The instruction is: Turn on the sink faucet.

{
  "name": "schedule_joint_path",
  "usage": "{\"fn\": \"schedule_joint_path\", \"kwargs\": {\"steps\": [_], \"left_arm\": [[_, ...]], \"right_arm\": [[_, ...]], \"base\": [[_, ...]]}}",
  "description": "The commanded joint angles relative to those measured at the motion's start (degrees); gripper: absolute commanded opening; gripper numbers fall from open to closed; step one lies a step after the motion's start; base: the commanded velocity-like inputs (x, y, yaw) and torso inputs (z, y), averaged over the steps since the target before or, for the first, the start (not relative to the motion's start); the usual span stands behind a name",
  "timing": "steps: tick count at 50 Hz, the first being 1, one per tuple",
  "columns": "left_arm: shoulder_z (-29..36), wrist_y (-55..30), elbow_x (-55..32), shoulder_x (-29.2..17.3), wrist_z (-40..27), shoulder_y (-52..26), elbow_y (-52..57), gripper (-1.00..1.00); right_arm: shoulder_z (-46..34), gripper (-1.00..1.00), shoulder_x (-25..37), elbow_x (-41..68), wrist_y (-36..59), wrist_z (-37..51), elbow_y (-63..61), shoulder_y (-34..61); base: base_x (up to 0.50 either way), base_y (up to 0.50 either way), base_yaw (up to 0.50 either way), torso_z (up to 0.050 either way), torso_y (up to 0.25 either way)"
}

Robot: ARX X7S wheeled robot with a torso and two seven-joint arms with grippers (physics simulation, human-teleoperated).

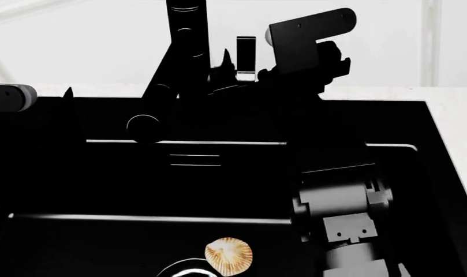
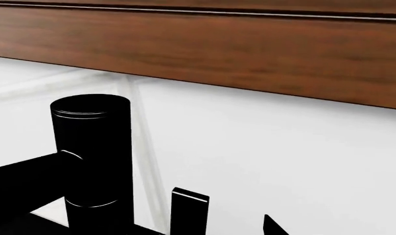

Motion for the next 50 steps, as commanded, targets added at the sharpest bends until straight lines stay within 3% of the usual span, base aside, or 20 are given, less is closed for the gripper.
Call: {"fn": "schedule_joint_path", "kwargs": {"steps": [1, 27, 43, 50], "left_arm": [[-0.01, 0.14, -0.23, -0.49, -0.03, 0.72, 0.64, 1.00], [-0.43, 1.63, -1.02, -0.80, 0.49, 1.57, -0.15, 1.00], [-0.61, 2.41, -1.03, -0.72, -0.05, 1.67, -0.64, 1.00], [-1.17, 2.08, -1.73, -0.69, -0.38, 1.79, -0.26, 1.00]], "right_arm": [[-2.10, 1.00, -3.81, 1.23, -10.60, -2.55, 24.70, 10.84], [-6.95, 1.00, -3.86, 7.51, -6.54, -0.56, 24.77, 12.16], [-13.47, 1.00, -3.87, 14.39, -6.62, 0.46, 24.77, 13.94], [-15.85, 1.00, -3.87, 16.68, -7.84, 0.81, 24.77, 15.50]], "base": [[0.00, 0.00, 0.00, 0.000, 0.000], [0.00, 0.00, 0.00, 0.000, 0.000], [0.00, 0.00, 0.00, 0.011, -0.234], [0.01, 0.00, 0.00, 0.000, 0.000]]}}
